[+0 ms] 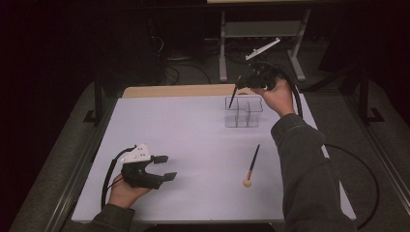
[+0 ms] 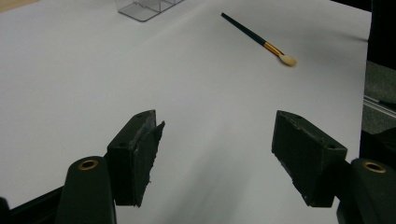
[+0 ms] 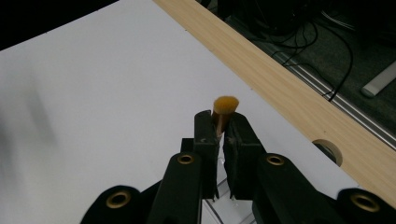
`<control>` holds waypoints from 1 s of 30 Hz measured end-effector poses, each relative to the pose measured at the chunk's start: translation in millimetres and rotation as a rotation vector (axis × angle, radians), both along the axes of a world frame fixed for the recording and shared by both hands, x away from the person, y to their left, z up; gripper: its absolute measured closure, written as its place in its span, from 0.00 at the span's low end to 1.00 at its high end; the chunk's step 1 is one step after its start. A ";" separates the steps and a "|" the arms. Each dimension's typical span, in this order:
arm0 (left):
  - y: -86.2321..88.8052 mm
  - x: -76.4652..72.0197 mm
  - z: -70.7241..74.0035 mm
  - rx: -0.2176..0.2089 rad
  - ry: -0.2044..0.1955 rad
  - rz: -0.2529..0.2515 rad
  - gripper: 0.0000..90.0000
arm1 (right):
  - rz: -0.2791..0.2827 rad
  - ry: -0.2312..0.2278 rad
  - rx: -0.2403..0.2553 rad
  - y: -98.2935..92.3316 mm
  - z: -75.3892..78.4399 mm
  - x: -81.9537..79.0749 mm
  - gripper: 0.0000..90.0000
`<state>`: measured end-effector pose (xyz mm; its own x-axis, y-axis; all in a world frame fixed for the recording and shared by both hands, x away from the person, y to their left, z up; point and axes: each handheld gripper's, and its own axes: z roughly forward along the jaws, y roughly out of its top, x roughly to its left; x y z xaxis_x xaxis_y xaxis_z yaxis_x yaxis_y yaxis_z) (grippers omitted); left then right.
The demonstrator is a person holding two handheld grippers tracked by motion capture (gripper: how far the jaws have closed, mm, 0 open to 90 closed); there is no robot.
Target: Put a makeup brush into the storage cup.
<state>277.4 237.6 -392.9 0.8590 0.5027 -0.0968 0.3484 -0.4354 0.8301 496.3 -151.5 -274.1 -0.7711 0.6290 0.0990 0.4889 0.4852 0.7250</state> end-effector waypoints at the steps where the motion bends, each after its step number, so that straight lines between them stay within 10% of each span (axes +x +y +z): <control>1: 0.0 -0.1 0.1 0.000 -0.001 0.000 0.34 | 0.003 -0.003 -0.002 -0.2 -0.5 0.3 0.93; 30: 3.1 -0.1 1.8 -0.012 0.001 0.019 0.33 | -0.032 0.005 -0.008 -2.8 -19.1 2.6 0.93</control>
